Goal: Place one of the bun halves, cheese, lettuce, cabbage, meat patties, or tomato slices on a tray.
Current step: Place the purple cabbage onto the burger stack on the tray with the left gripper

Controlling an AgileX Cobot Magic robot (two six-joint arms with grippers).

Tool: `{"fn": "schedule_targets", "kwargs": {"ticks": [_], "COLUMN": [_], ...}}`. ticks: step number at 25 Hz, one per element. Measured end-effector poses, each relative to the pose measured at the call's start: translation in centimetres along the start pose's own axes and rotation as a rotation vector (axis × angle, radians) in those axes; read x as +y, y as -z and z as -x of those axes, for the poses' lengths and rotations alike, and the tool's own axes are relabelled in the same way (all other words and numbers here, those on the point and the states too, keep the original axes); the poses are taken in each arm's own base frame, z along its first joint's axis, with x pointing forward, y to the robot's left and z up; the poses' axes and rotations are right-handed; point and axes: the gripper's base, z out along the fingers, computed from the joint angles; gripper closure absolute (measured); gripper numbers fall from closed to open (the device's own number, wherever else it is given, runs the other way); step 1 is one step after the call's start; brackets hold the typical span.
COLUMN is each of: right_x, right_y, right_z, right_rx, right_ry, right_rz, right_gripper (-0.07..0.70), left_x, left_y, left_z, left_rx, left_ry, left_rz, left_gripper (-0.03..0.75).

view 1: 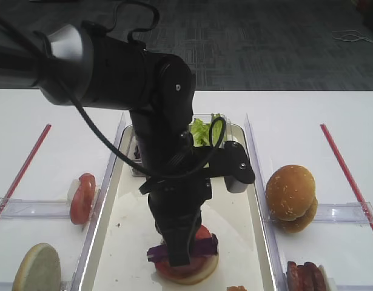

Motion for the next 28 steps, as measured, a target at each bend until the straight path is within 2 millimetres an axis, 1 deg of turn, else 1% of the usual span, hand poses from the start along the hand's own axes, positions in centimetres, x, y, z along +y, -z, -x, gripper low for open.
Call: {"fn": "schedule_targets", "kwargs": {"ticks": [7,9,18,21,25,28], "right_x": [0.0,0.0,0.0,0.0,0.0,0.0], "right_y": [0.0,0.0,0.0,0.0,0.0,0.0], "right_z": [0.0,0.0,0.0,0.0,0.0,0.0], "right_rx": [0.000,0.000,0.000,-0.002,-0.002,-0.002], "right_ry": [0.000,0.000,0.004,0.004,0.004,0.004], "right_rz": [0.000,0.000,0.000,0.000,0.000,0.000], "right_gripper": [0.230,0.230,0.230,0.230,0.230,0.230], "left_x": [0.1,0.1,0.0,0.0,0.2,0.4], "left_y": [0.0,0.0,0.0,0.0,0.7,2.0], "left_z": [-0.1,-0.1,-0.1,-0.1,0.4,1.1], "left_rx": [0.007,0.007,0.007,0.006,-0.008,-0.037], "left_ry": [0.008,0.011,0.105,0.126,0.172,0.200], "left_rz": [0.007,0.007,0.005,0.001,0.009,0.025], "left_gripper": [0.440,0.414,0.354,0.350,0.347,0.347]}}
